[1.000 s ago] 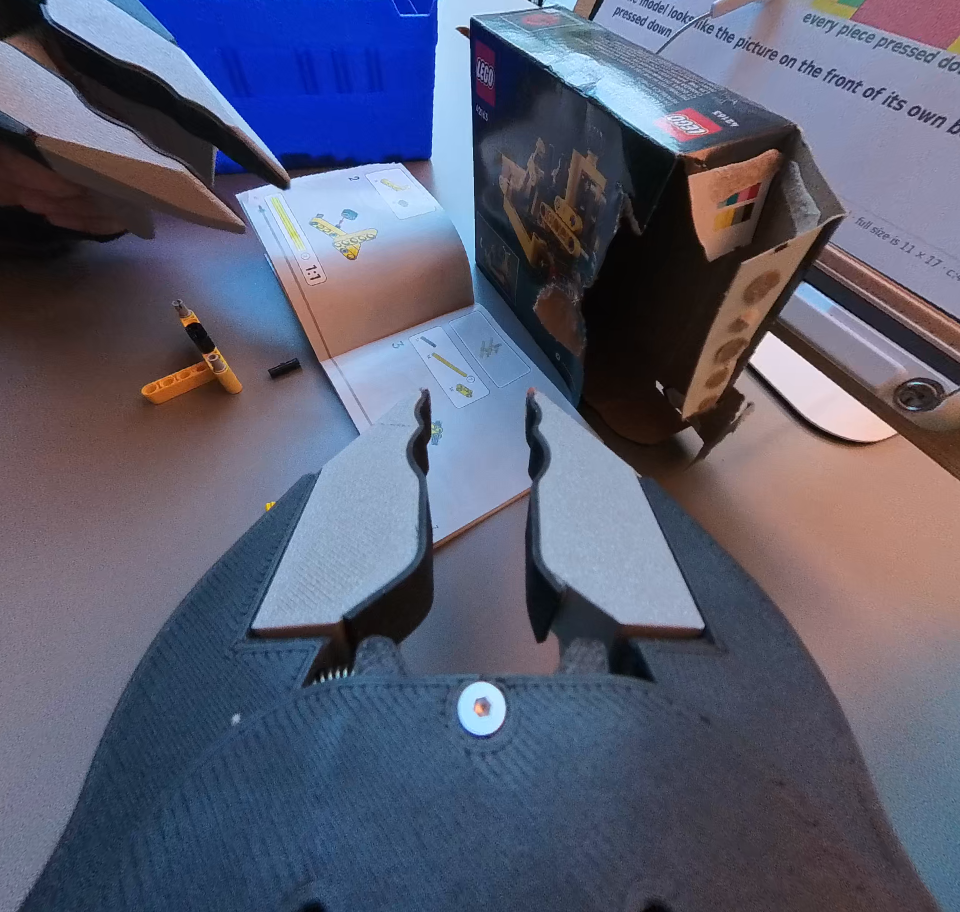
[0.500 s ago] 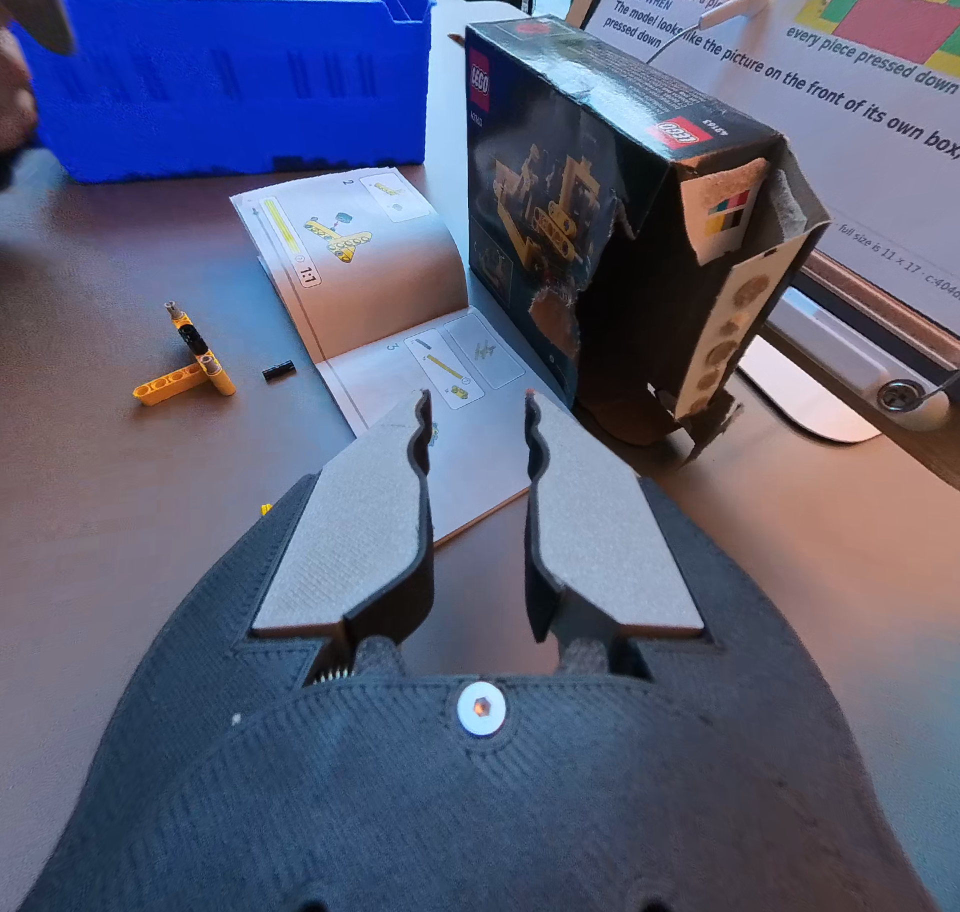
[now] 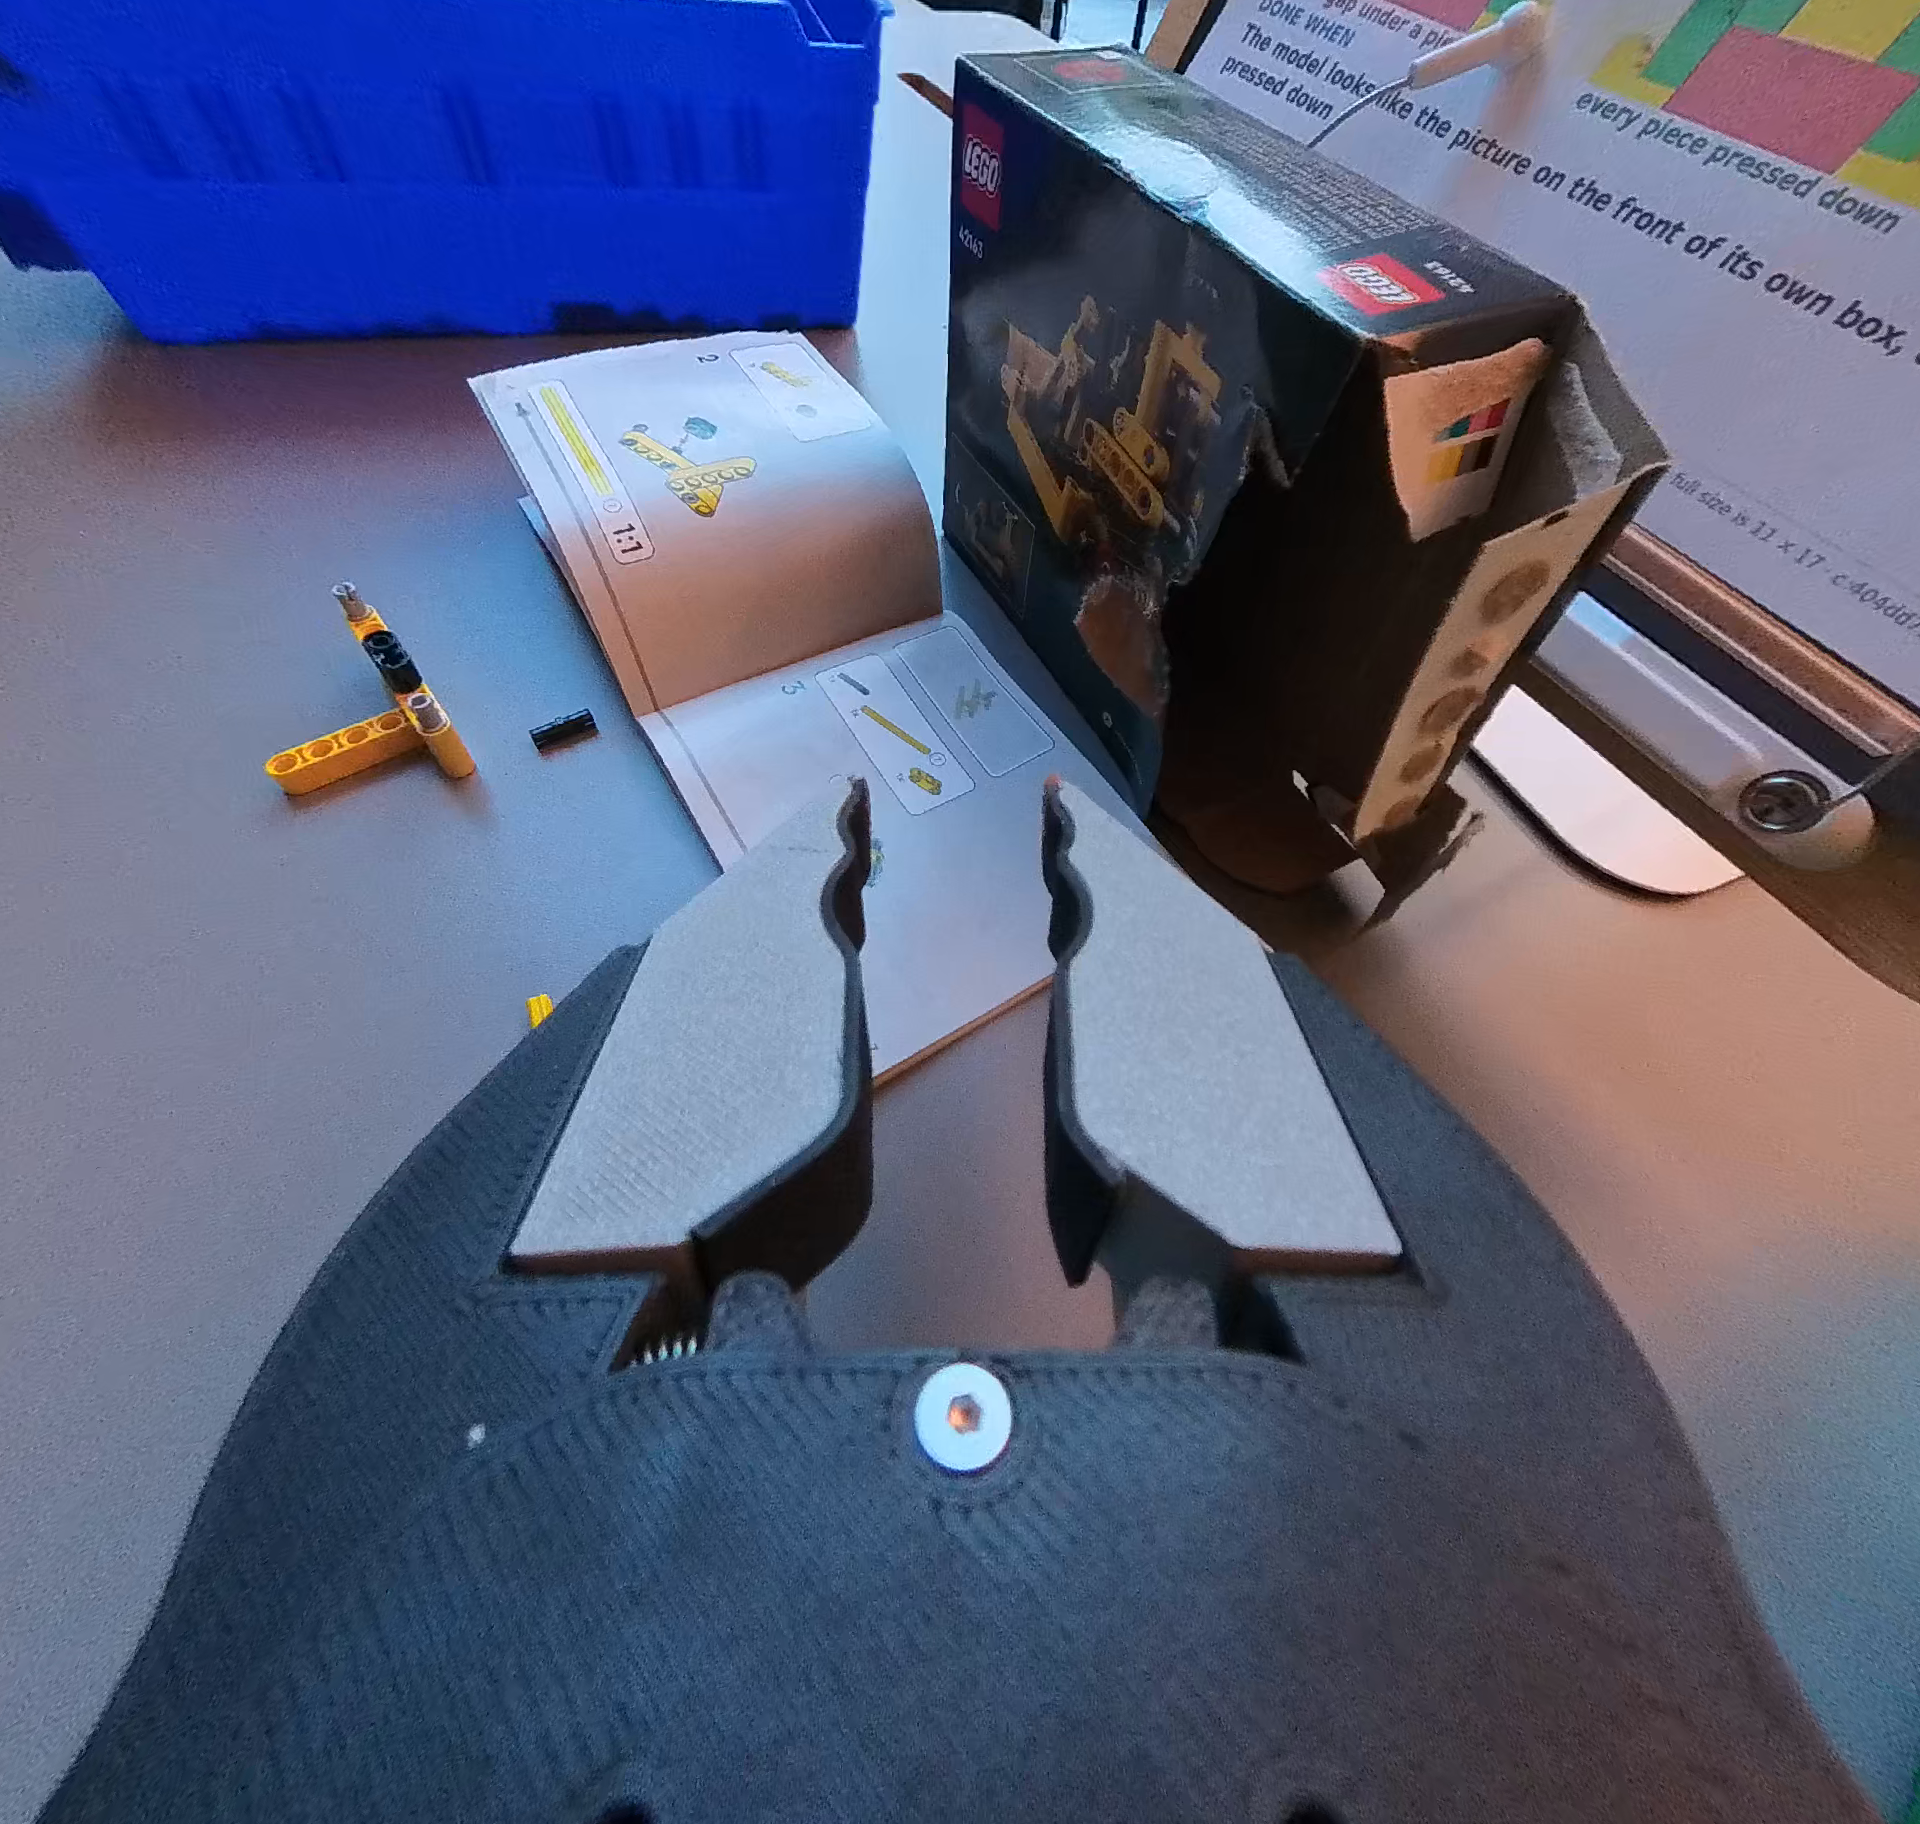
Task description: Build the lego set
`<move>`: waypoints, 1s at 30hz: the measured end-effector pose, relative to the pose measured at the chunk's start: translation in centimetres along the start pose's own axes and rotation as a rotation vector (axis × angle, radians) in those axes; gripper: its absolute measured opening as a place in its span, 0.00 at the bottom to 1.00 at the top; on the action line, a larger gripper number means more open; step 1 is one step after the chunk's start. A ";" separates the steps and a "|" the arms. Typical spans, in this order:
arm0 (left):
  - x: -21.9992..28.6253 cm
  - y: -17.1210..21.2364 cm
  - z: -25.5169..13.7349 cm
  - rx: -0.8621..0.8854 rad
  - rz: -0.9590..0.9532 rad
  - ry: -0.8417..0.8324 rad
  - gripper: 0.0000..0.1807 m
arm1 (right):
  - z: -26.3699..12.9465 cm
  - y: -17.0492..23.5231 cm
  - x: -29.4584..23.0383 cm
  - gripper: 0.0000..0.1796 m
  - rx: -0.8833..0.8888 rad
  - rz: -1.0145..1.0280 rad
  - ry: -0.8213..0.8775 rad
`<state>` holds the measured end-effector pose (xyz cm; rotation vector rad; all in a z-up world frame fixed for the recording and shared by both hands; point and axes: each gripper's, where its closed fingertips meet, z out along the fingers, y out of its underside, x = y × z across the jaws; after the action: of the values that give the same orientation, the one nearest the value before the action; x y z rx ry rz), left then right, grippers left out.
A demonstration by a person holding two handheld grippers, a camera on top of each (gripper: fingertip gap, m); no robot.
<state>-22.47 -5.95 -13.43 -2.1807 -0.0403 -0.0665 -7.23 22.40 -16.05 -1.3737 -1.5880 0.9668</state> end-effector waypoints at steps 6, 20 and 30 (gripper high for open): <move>-1.3 -5.2 -0.8 0.115 0.086 0.056 0.33 | -0.4 -0.1 0.4 0.17 0.016 0.016 0.031; -11.9 -14.1 4.1 0.128 0.102 -0.012 0.32 | -0.5 -0.2 0.0 0.22 0.026 0.039 -0.020; -14.6 -9.2 8.8 0.021 -0.002 -0.066 0.31 | -0.5 -0.3 0.6 0.25 0.037 0.063 -0.024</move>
<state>-37.25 6.49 -11.92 -2.1612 -0.0802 0.0042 -6.92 22.94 -15.51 -1.3983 -1.5455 1.0487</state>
